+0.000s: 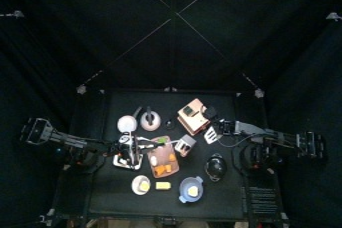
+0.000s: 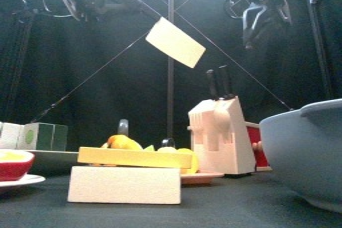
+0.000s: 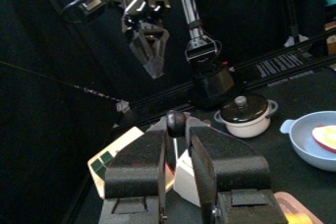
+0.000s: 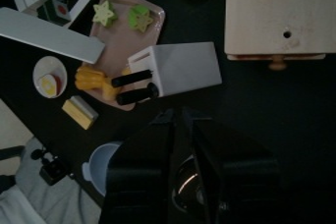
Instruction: Grab cleaver with other hand
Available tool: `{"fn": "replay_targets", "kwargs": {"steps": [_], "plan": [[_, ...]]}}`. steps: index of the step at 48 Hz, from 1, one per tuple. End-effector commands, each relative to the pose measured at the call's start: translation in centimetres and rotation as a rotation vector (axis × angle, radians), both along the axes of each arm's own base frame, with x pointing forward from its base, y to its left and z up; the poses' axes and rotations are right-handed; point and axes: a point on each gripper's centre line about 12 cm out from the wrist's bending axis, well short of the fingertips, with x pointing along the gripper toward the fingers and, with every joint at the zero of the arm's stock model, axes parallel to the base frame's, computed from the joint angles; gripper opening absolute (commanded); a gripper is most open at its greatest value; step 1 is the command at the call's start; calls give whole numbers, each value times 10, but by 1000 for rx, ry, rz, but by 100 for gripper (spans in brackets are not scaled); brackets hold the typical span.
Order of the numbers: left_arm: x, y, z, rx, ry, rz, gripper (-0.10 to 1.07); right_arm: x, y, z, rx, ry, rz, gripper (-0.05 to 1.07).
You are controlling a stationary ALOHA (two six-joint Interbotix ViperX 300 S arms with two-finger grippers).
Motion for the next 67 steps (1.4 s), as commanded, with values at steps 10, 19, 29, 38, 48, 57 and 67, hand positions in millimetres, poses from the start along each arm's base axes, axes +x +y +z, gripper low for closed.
{"fn": "replay_targets", "kwargs": {"steps": [10,19,29,38,48,57,67], "plan": [[-1,-1,6,-46,-47,-2,52,32,15,24,-53,-103,202,60],[-5,-4,10,-110,-109,-16,52,56,34,27,-194,-327,403,63],[-11,-11,11,-135,-172,-66,52,65,39,3,-288,-423,465,80],[-17,-15,9,-194,-190,-118,52,69,44,-6,-368,-507,487,97],[-21,-18,11,-218,-226,-156,52,73,52,-19,-410,-541,521,100],[-24,-15,7,-237,-229,-140,52,76,56,-25,-407,-538,532,96],[-24,-13,6,-248,-230,-126,52,78,57,-26,-417,-565,532,77]]}}
